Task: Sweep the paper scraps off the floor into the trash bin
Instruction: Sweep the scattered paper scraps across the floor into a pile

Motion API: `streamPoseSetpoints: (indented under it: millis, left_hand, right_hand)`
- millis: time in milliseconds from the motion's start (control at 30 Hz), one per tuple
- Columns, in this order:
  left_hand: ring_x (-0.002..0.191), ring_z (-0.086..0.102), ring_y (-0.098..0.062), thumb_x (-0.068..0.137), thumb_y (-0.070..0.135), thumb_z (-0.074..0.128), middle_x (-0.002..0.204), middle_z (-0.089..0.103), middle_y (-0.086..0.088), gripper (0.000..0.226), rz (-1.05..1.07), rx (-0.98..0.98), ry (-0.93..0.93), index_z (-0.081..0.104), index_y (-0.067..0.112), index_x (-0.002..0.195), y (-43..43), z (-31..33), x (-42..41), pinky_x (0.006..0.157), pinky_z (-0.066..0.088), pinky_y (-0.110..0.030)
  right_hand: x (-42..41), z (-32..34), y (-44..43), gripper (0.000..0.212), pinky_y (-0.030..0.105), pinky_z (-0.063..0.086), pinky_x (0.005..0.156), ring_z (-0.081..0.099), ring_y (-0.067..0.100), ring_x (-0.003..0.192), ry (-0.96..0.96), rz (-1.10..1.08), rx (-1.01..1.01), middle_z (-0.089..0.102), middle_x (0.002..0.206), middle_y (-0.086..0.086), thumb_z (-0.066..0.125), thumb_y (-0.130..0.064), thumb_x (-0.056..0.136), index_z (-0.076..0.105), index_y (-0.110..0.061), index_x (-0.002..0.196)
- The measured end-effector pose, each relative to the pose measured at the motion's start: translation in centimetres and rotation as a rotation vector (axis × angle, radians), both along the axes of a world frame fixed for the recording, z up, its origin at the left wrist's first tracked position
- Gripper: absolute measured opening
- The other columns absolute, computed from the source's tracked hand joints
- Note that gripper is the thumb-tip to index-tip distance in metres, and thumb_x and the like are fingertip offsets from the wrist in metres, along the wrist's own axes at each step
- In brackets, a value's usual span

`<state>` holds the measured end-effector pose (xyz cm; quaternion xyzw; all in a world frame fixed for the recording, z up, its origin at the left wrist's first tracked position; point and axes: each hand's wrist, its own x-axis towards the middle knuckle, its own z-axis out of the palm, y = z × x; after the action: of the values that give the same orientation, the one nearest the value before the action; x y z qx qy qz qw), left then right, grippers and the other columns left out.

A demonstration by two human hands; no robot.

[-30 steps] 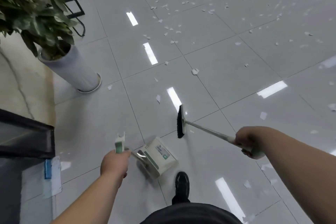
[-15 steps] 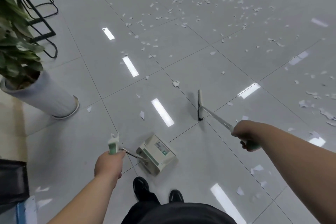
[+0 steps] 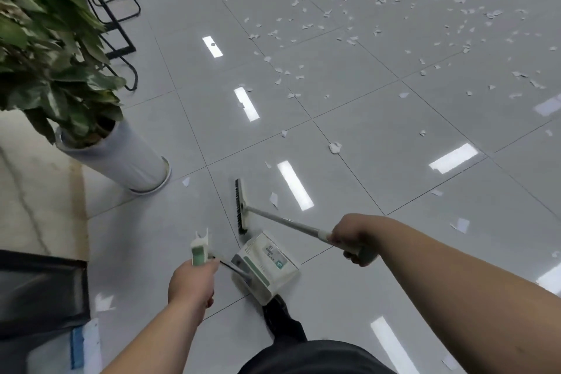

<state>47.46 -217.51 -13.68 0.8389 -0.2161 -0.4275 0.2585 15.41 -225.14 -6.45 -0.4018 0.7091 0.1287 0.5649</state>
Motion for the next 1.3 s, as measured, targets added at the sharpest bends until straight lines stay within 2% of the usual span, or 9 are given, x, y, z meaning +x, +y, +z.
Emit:
streamPoseSetpoints:
  millis: [133, 233, 367, 467, 600, 733, 867, 1067, 1300]
  left_hand:
    - [0.056, 0.041, -0.024, 0.091, 0.020, 0.069, 0.061, 0.045, -0.009, 0.015, 0.022, 0.022, -0.007, 0.065, 0.005, 0.090, -2.9, -0.8, 4.0, 0.047, 0.035, -0.027]
    - [0.056, 0.042, -0.025, 0.089, 0.020, 0.069, 0.061, 0.046, -0.009, 0.015, 0.013, 0.048, -0.003, 0.065, 0.006, 0.089, -4.8, -1.4, 6.1, 0.047, 0.035, -0.028]
    - [0.055, 0.043, -0.025, 0.089, 0.018, 0.068, 0.062, 0.048, -0.010, 0.014, -0.024, 0.064, -0.007, 0.064, 0.005, 0.086, -7.1, -1.2, 7.4, 0.048, 0.036, -0.028]
    - [0.054, 0.046, -0.026, 0.088, 0.018, 0.068, 0.062, 0.052, -0.011, 0.014, -0.021, 0.062, 0.003, 0.066, 0.004, 0.087, -8.7, -0.8, 7.7, 0.051, 0.038, -0.029]
    - [0.052, 0.047, -0.027, 0.074, 0.027, 0.069, 0.060, 0.054, -0.012, 0.023, -0.021, 0.049, 0.011, 0.067, 0.006, 0.083, -10.6, 0.0, 7.5, 0.054, 0.040, -0.032]
    - [0.053, 0.045, -0.026, 0.086, 0.018, 0.067, 0.060, 0.051, -0.012, 0.014, -0.042, 0.040, 0.009, 0.067, 0.005, 0.085, -12.3, -0.3, 6.9, 0.054, 0.038, -0.032]
    - [0.050, 0.045, -0.026, 0.085, 0.022, 0.067, 0.059, 0.050, -0.012, 0.018, -0.068, 0.032, -0.021, 0.065, 0.004, 0.084, -14.3, -0.7, 5.9, 0.052, 0.039, -0.032]
    - [0.056, 0.050, -0.030, 0.087, 0.022, 0.068, 0.068, 0.056, -0.015, 0.017, -0.069, 0.036, -0.039, 0.065, 0.005, 0.088, -17.4, -1.3, 4.8, 0.052, 0.043, -0.033]
    - [0.057, 0.046, -0.027, 0.088, 0.018, 0.067, 0.066, 0.050, -0.012, 0.013, 0.059, 0.053, -0.047, 0.062, 0.006, 0.085, -19.8, -0.6, 3.3, 0.052, 0.038, -0.032]
  right_hand:
    - [4.7, -2.3, -4.3, 0.020, 0.030, 0.052, 0.052, 0.060, 0.021, 0.060, 0.016, 0.061, 0.009, 0.060, 0.079, 0.007, 0.064, -0.024, 0.097, 0.053, -0.014, 0.081]
    - [5.6, -2.8, -5.5, 0.029, 0.020, 0.043, 0.045, 0.048, 0.019, 0.074, -0.002, -0.150, 0.144, 0.045, 0.093, 0.004, 0.060, -0.037, 0.096, 0.047, -0.011, 0.094]
    - [2.8, -2.4, -6.5, 0.032, 0.024, 0.043, 0.060, 0.046, 0.021, 0.084, 0.099, -0.234, 0.105, 0.044, 0.097, 0.004, 0.064, -0.038, 0.086, 0.051, -0.010, 0.093]
    - [0.0, -2.2, -6.9, 0.024, 0.028, 0.046, 0.067, 0.047, 0.021, 0.077, 0.186, -0.271, 0.071, 0.047, 0.090, 0.006, 0.062, -0.030, 0.091, 0.052, -0.008, 0.093]
    - [-3.1, -2.3, -7.0, 0.035, 0.016, 0.040, 0.042, 0.045, 0.019, 0.063, 0.277, -0.498, 0.084, 0.047, 0.087, 0.006, 0.060, -0.038, 0.092, 0.048, -0.007, 0.102]
    - [-4.9, -1.7, -8.5, 0.019, 0.023, 0.038, 0.045, 0.044, 0.019, 0.059, 0.307, -0.572, 0.092, 0.048, 0.080, 0.009, 0.056, -0.020, 0.098, 0.049, -0.004, 0.105]
    - [-5.0, 0.0, -10.5, 0.015, 0.030, 0.037, 0.055, 0.041, 0.020, 0.063, 0.235, -0.524, 0.061, 0.041, 0.078, 0.011, 0.057, -0.007, 0.100, 0.045, -0.002, 0.093]
    - [-2.4, 0.1, -15.5, 0.021, 0.030, 0.045, 0.065, 0.048, 0.020, 0.077, 0.046, -0.503, 0.040, 0.048, 0.093, 0.012, 0.066, -0.007, 0.096, 0.049, 0.001, 0.105]
    - [4.3, -2.2, -23.6, 0.031, 0.017, 0.040, 0.038, 0.043, 0.019, 0.067, -0.140, -0.201, 0.128, 0.045, 0.089, 0.010, 0.065, -0.012, 0.097, 0.053, -0.002, 0.123]
